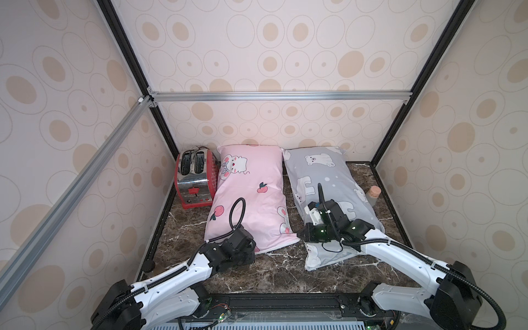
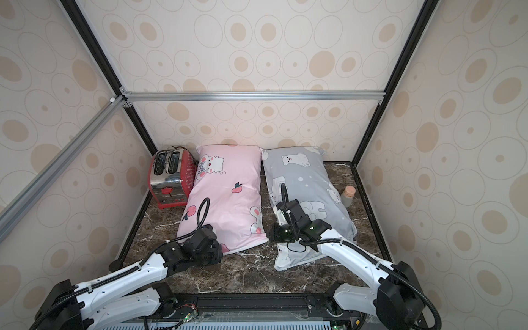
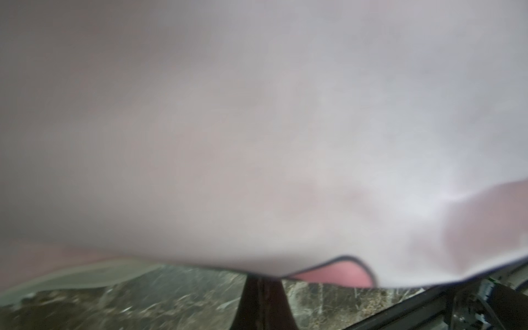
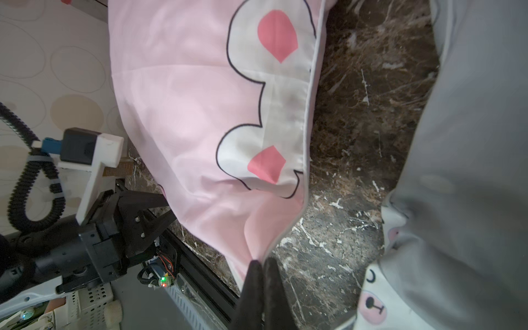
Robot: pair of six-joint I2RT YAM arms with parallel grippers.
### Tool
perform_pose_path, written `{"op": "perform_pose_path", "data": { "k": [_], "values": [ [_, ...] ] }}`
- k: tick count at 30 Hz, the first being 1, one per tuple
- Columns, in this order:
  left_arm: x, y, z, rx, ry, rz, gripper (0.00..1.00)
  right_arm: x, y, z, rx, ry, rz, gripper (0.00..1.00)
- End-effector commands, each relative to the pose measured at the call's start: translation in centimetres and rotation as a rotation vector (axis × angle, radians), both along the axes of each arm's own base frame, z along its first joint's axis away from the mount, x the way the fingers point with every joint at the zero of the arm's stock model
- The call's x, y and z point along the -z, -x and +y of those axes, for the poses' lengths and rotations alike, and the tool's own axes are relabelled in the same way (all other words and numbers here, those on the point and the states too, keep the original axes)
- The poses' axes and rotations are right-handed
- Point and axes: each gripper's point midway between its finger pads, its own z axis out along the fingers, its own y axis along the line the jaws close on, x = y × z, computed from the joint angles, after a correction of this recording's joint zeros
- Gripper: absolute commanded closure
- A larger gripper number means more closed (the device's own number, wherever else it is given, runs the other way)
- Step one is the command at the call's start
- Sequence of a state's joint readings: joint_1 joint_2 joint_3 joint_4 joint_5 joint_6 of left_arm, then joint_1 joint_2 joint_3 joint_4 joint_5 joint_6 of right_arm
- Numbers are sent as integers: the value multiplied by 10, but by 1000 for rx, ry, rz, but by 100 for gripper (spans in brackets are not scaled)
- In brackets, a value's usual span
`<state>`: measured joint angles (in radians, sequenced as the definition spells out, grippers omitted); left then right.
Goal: Zip up pillowcases
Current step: Zip the zipper on the pillowcase, then place the pillowcase at the center of the board.
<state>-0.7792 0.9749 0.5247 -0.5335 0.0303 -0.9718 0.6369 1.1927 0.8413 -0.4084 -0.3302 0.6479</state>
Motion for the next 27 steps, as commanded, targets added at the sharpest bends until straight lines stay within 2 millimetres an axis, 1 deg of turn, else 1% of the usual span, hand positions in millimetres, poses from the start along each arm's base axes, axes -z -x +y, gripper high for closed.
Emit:
{"op": "perform_pose_path", "data": {
  "k": [1, 4, 7, 14, 17, 20, 23, 25, 26, 27],
  "values": [
    [5, 18, 58, -75, -218, 60, 100, -15, -11, -15, 10, 47, -59, 100],
    [0, 20, 86, -162, -276, 46, 100, -22, -18, -21, 22, 41, -67, 100],
    [0, 21, 102, -223, -299, 40, 100, -28, -26, -29, 42, 35, -70, 100],
    [19, 29, 108, -237, -349, 103, 100, -44, -44, -45, 90, 5, -88, 100],
    [22, 29, 112, -242, -376, 115, 100, -52, -50, -53, 111, -14, -98, 100],
    [22, 29, 111, -230, -385, 120, 100, -55, -51, -52, 103, -20, -100, 100],
    [22, 27, 110, -215, -402, 130, 100, -51, -49, -48, 75, -28, -74, 100],
    [20, 25, 109, -201, -415, 134, 100, -50, -47, -45, 62, -35, -58, 100],
    [11, 18, 103, -175, -403, 112, 100, -50, -45, -45, 62, -32, -47, 100],
    [-3, 8, 96, -161, -387, 69, 100, -50, -41, -44, 47, -10, -49, 100]
  ]
}}
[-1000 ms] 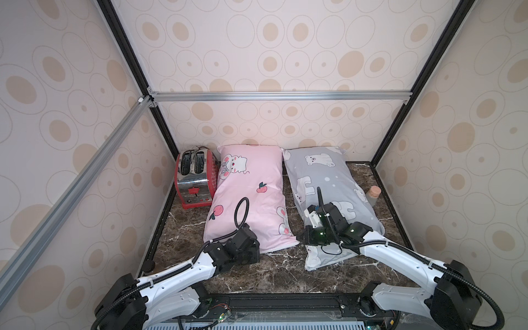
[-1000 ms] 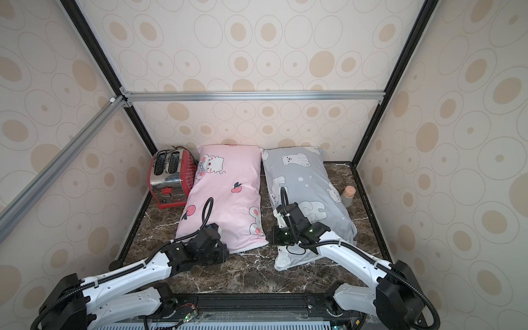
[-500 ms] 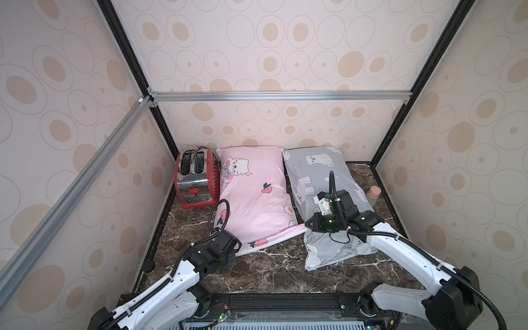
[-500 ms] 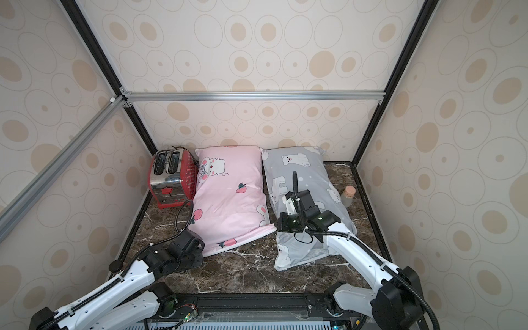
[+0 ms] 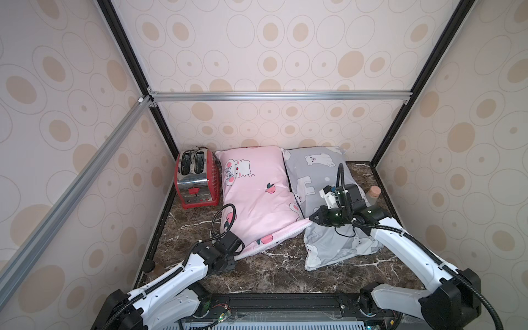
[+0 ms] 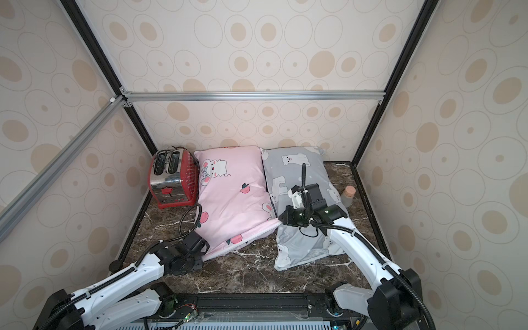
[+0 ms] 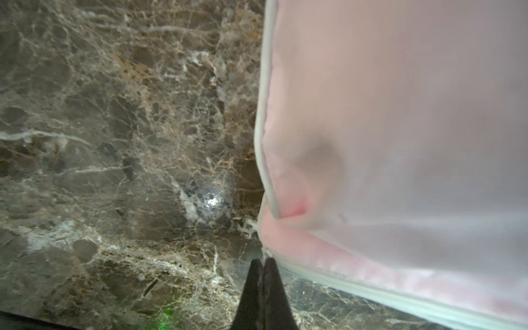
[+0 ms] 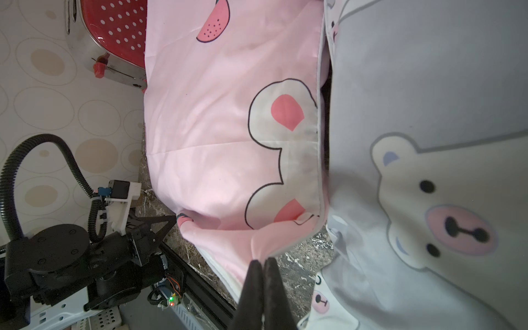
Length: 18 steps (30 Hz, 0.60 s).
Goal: Zip up pillowcases
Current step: Place the pillowcase at the center of the board, then adjust the pillowcase at the center of the board.
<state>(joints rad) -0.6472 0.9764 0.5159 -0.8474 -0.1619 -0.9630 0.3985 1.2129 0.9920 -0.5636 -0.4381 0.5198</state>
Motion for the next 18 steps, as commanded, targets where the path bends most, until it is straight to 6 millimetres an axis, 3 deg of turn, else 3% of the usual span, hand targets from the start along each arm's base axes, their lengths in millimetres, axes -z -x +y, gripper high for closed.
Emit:
{"op": "perform_pose_path", "data": {
  "k": [1, 2, 3, 4, 6, 8, 10, 11, 12, 14, 16, 18],
  "values": [
    [-43, -24, -7, 55, -28, -100, 89, -13, 5, 1, -43, 54, -33, 92],
    [-68, -37, -18, 80, -17, -175, 70, -12, 11, -5, -52, 142, -32, 75],
    [-91, -48, -29, 112, -16, -238, 58, -12, 16, -13, -54, 220, -25, 56],
    [-110, -56, -40, 136, -3, -276, 52, -11, 19, -21, -50, 275, -13, 38],
    [-136, -73, -74, 218, 23, -311, 45, -8, 20, -51, 19, 415, -14, 14],
    [-146, -86, -114, 317, 27, -321, 43, -4, 19, -86, 118, 538, -6, 0],
    [-145, -98, -164, 415, 39, -340, 43, -1, 19, -117, 228, 610, 12, 0],
    [-138, -101, -186, 452, 41, -335, 44, 1, 17, -128, 279, 636, 0, 0],
    [-133, -109, -221, 486, 107, -361, 45, 3, 15, -140, 339, 660, -17, 0],
    [-108, -116, -262, 517, 171, -357, 47, 8, 14, -151, 393, 667, -17, 1],
    [-76, -117, -278, 525, 175, -317, 48, 14, 18, -161, 405, 688, 15, 2],
    [-49, -119, -266, 508, 93, -294, 50, 18, 23, -172, 418, 732, 34, 2]
  ]
}}
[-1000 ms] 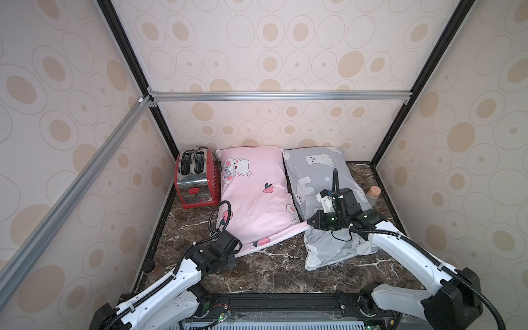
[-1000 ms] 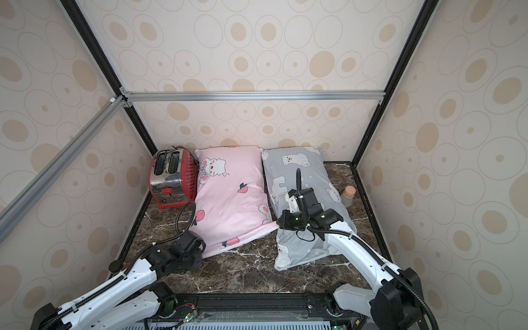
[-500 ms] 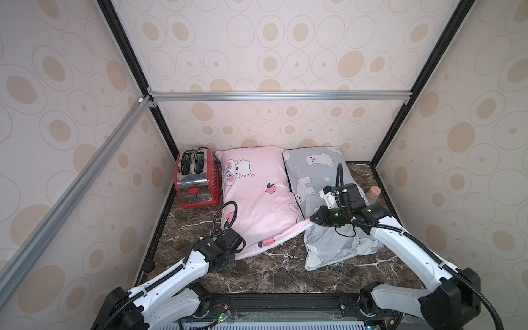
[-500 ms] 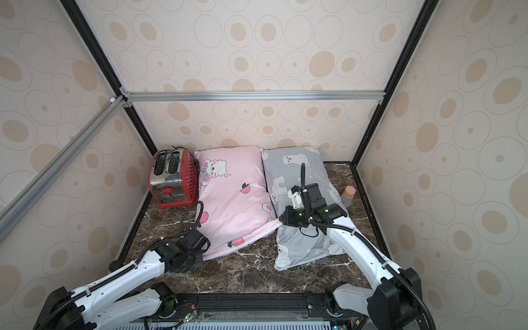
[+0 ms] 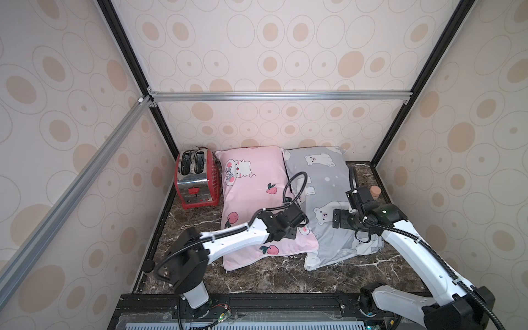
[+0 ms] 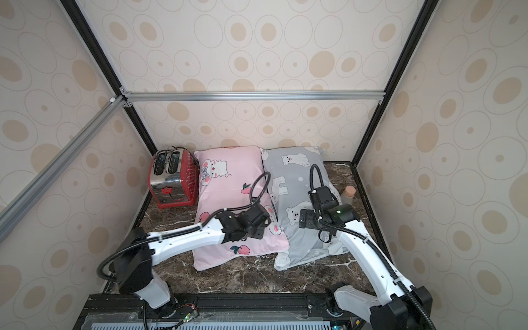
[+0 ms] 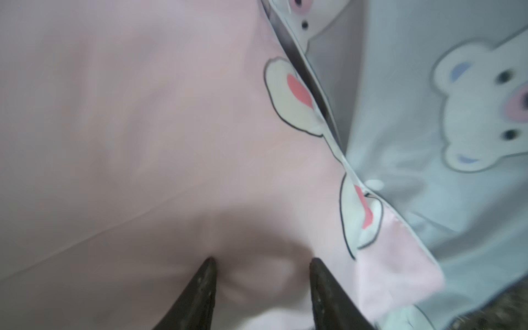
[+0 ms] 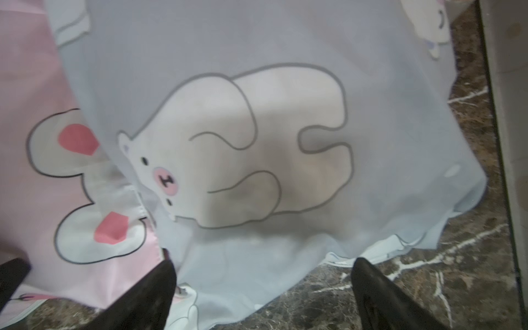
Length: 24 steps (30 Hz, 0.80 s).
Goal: Zip up pillowcases
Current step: Adjust the pillowcase at the center of the board.
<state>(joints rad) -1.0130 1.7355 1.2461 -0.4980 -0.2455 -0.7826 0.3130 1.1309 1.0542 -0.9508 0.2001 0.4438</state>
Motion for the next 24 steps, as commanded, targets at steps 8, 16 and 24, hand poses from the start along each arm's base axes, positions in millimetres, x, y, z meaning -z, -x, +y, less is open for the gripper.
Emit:
{"op": "perform_pose_path", "data": {
  "k": [8, 16, 24],
  "values": [
    [64, -4, 146, -232, -342, 7, 50, 59, 3, 35, -88, -168, 196, 7],
    [-55, -16, 116, -165, -185, -157, 46, 22, 12, 184, -615, -336, 225, 9],
    [-74, -45, -17, 70, 1, -149, 45, -6, 51, 98, -357, -155, 138, 0]
  ]
}}
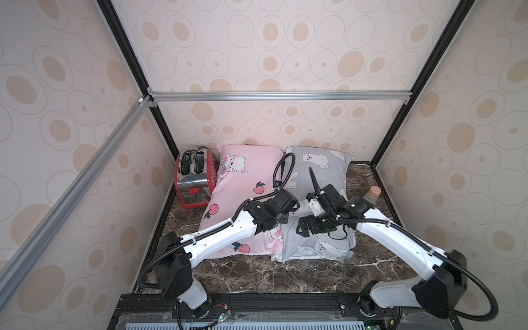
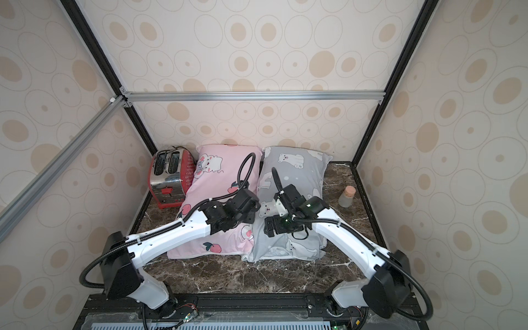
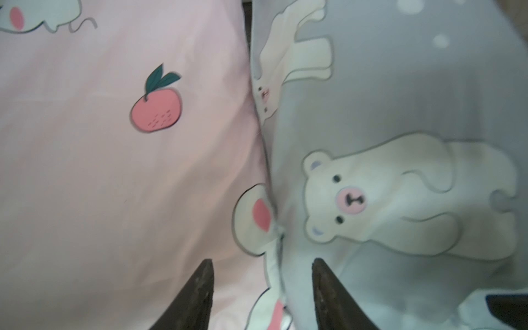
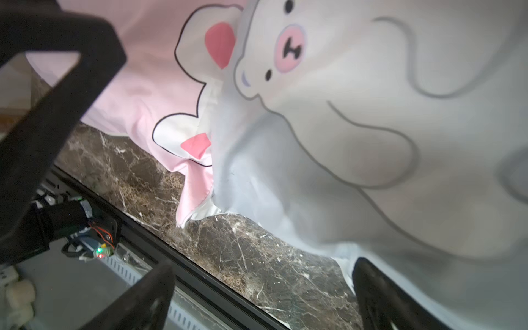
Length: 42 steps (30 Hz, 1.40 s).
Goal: Zip up pillowcases
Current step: Adjust the pillowcase at the center of the board.
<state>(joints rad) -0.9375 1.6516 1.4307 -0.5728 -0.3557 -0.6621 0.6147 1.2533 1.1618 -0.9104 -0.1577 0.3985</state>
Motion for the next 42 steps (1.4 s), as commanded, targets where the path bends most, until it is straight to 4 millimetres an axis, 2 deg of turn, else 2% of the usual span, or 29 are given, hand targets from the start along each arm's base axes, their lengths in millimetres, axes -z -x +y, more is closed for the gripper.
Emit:
{"op": "perform_pose_path", "data": {
  "k": [1, 4, 7, 9, 11, 13, 16, 20, 22, 26, 29, 32, 34, 37, 40, 42],
  "values": [
    [30, 2, -49, 136, -26, 67, 45, 2, 25, -66, 190, 168, -2, 0],
    [48, -8, -87, 186, 47, 91, 46, 2, 35, -109, 315, 196, -22, 0],
    [75, -28, -105, 196, 47, 130, 46, 12, 34, -138, 420, 176, -8, 0],
    [97, -47, -102, 173, 33, 166, 47, 21, 29, -143, 449, 151, -6, 0],
    [126, -65, -99, 150, 95, 245, 49, 31, 19, -140, 459, 126, -8, 0],
    [161, -74, -94, 135, 141, 356, 52, 46, 5, -135, 475, 60, -4, 0],
    [187, -76, -66, 79, 58, 376, 55, 65, -16, -132, 493, -33, -12, 0],
    [200, -86, -34, 17, 35, 384, 55, 72, -37, -145, 441, 69, -77, 0],
    [205, -90, -26, 10, 25, 394, 55, 76, -46, -148, 417, 100, -83, 0],
    [210, -98, -16, 1, 17, 404, 55, 96, -59, -135, 321, 94, -9, 0],
    [208, -103, -7, -10, 1, 405, 56, 108, -49, -117, 247, 36, 129, 1],
    [206, -114, 12, -41, -10, 395, 57, 107, -31, -95, 244, -100, 220, 7],
    [206, -122, 25, -61, -13, 398, 57, 101, -17, -84, 237, -169, 249, 9],
    [207, -131, 42, -76, -41, 404, 57, 79, 8, -68, 188, -217, 264, 4],
    [207, -135, 52, -74, -64, 410, 57, 58, 16, -78, 204, -176, 186, 1],
    [206, -135, 54, -67, -74, 411, 57, 53, 9, -104, 251, -46, 103, 1]
  ]
}}
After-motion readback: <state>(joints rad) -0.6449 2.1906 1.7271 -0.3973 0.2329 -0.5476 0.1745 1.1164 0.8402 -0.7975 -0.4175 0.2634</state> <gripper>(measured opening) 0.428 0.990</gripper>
